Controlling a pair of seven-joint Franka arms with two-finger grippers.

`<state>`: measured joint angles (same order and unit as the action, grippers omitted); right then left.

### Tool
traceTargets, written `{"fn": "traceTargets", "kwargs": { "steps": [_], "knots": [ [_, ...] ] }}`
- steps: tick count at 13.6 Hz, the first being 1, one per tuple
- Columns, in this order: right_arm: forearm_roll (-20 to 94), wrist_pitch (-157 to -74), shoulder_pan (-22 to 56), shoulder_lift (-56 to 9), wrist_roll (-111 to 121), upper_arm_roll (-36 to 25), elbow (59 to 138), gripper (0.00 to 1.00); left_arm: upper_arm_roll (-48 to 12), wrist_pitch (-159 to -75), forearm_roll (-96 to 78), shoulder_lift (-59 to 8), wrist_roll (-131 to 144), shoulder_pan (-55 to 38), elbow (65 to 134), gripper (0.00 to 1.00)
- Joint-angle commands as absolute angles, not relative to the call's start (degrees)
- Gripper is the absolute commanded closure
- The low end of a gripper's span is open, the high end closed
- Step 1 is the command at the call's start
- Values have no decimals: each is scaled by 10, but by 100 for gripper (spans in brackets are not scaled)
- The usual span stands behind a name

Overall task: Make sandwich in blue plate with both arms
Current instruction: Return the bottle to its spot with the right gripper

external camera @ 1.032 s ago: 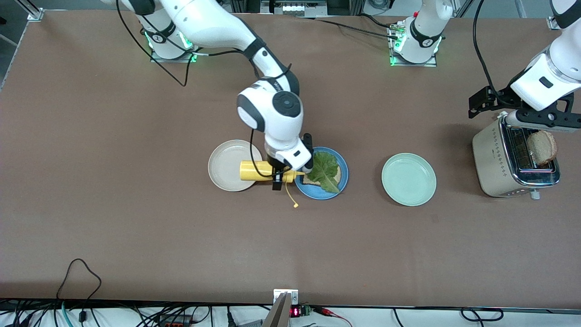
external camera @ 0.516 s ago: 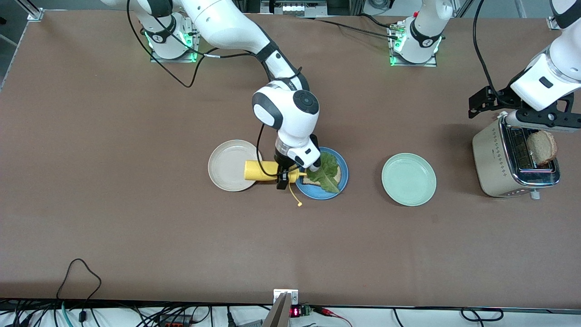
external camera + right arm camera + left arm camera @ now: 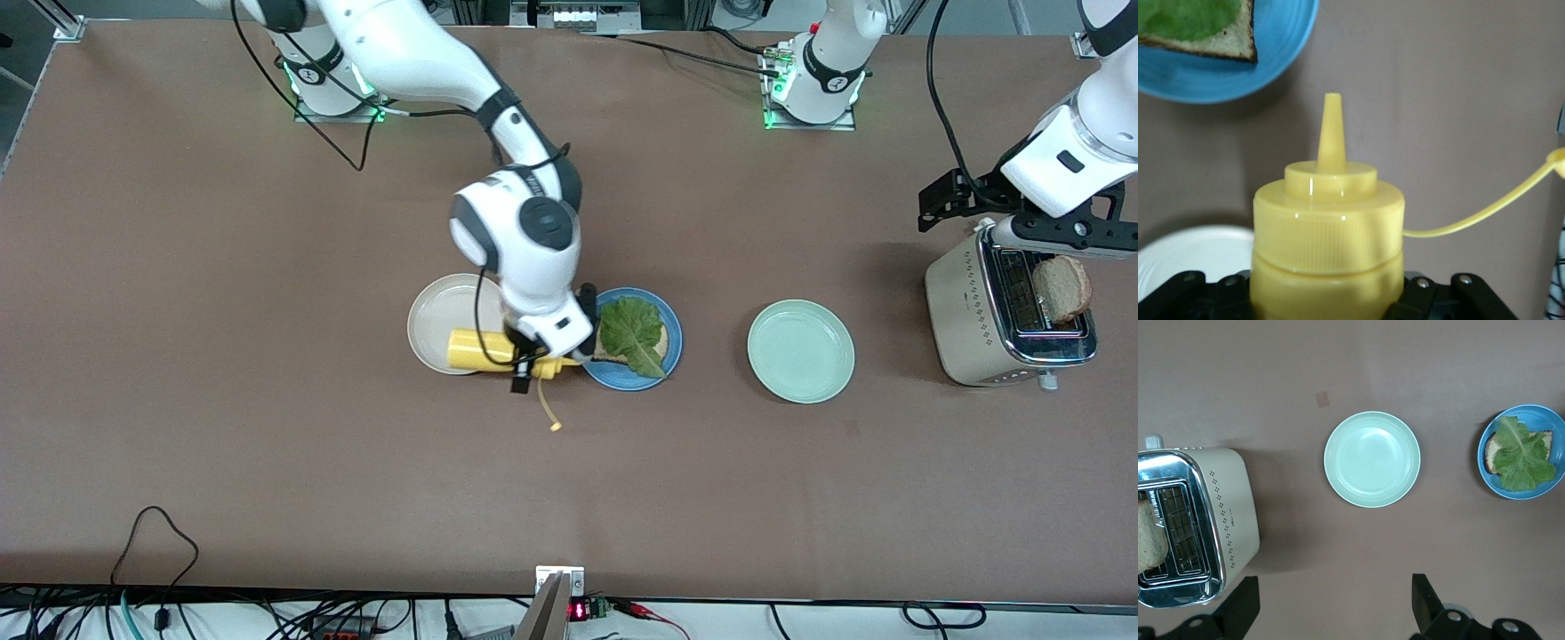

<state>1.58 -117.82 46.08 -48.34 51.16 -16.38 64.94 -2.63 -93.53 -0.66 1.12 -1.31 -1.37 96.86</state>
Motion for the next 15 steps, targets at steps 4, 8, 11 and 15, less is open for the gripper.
{"fn": "traceTargets", "kwargs": {
  "steps": [4,8,11,15],
  "knots": [
    [280,-1111,299,-322,799,-152,784,71,-10,-906,-8,-18,-11,13,958,0],
    [426,-1026,181,-294,991,-152,835,71,-10,-911,16,-80,-29,101,942,0],
    [530,-944,80,-304,1132,-152,888,71,-10,-914,32,-134,-118,161,914,0],
    [612,-833,-31,-373,1261,-152,910,71,-11,-992,32,-171,-244,236,918,0]
  ]
}}
